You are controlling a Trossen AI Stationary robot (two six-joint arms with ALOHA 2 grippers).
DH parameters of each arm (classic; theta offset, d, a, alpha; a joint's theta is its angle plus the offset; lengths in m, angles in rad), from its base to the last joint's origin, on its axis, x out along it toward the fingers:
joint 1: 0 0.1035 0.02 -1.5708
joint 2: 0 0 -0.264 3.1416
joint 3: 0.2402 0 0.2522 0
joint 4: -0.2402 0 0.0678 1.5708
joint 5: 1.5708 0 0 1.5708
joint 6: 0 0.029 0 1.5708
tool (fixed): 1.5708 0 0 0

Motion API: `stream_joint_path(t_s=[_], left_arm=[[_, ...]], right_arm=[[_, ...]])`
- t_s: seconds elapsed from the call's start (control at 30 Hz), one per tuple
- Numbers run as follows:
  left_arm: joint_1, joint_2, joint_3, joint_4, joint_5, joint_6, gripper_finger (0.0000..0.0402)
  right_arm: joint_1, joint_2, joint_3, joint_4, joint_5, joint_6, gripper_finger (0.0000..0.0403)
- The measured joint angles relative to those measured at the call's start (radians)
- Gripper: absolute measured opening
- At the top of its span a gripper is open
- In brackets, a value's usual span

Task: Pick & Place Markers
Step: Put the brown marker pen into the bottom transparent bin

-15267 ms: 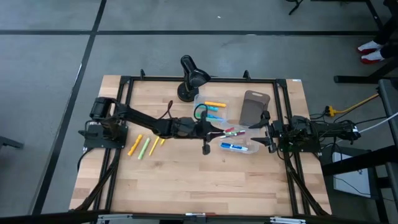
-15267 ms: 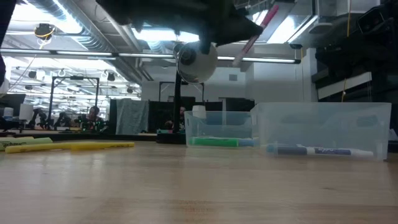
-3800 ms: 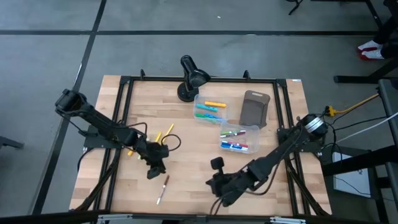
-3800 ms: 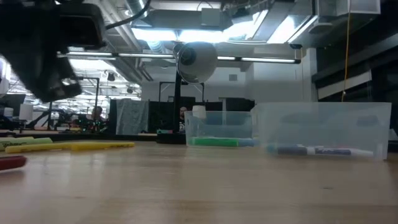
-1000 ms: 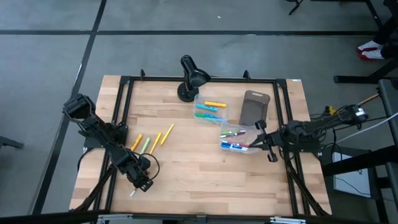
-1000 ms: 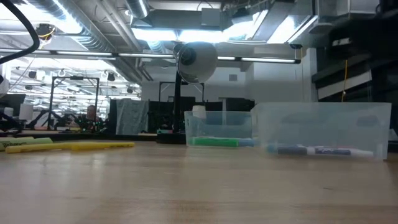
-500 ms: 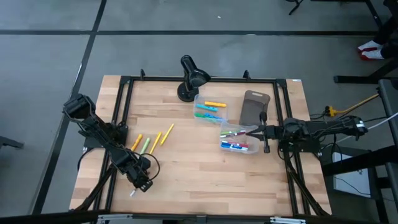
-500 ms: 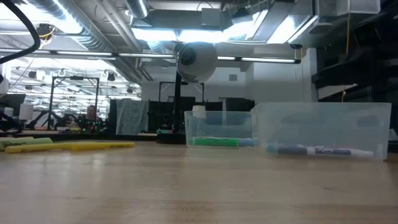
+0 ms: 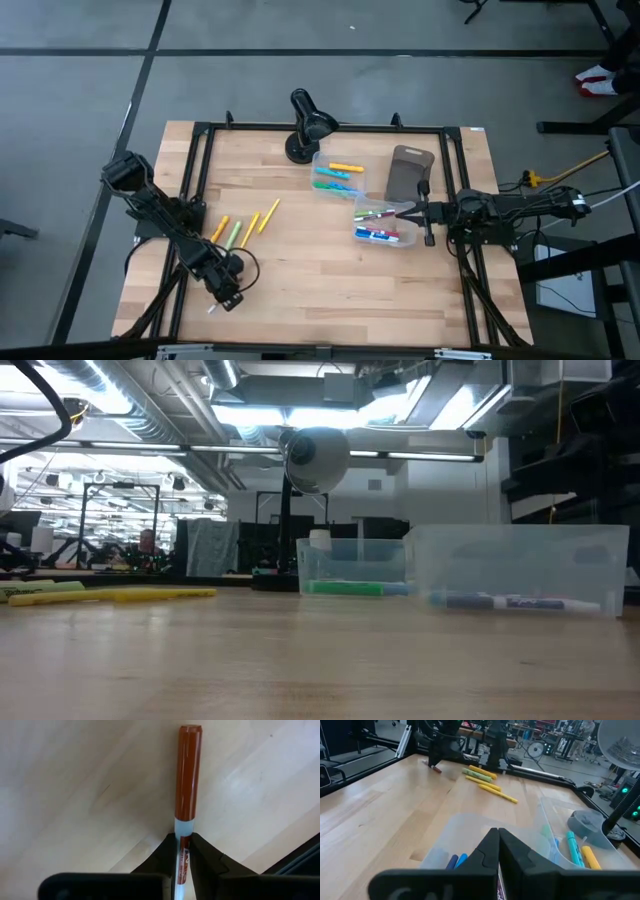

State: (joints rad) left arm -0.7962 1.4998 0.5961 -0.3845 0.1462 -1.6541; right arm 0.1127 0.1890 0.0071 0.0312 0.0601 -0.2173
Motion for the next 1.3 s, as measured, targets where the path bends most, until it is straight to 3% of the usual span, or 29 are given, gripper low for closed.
stream_joint_path(t_s=[0.5, 0.67, 1.07, 1.3], left_arm=[[0.06, 0.009, 0.079, -0.047, -0.008, 0.379, 0.0027], [0.112, 0.01, 0.12, -0.027, -0.054, 0.535, 0.0026], [0.347, 0.006, 0.187, -0.015, -0.055, 0.952, 0.0026], [0.481, 0.005, 0.188, 0.129, -0.061, 1.187, 0.0026]], right_arm=[[0.0, 0.0, 0.0, 0.0, 0.0, 0.0, 0.0007], [0.0, 0.0, 0.0, 0.0, 0.0, 0.0, 0.0007], [0.0, 0.001, 0.0, 0.0, -0.001, 0.0, 0.0007], [0.001, 0.001, 0.0, 0.0, -0.001, 0.0, 0.0007]])
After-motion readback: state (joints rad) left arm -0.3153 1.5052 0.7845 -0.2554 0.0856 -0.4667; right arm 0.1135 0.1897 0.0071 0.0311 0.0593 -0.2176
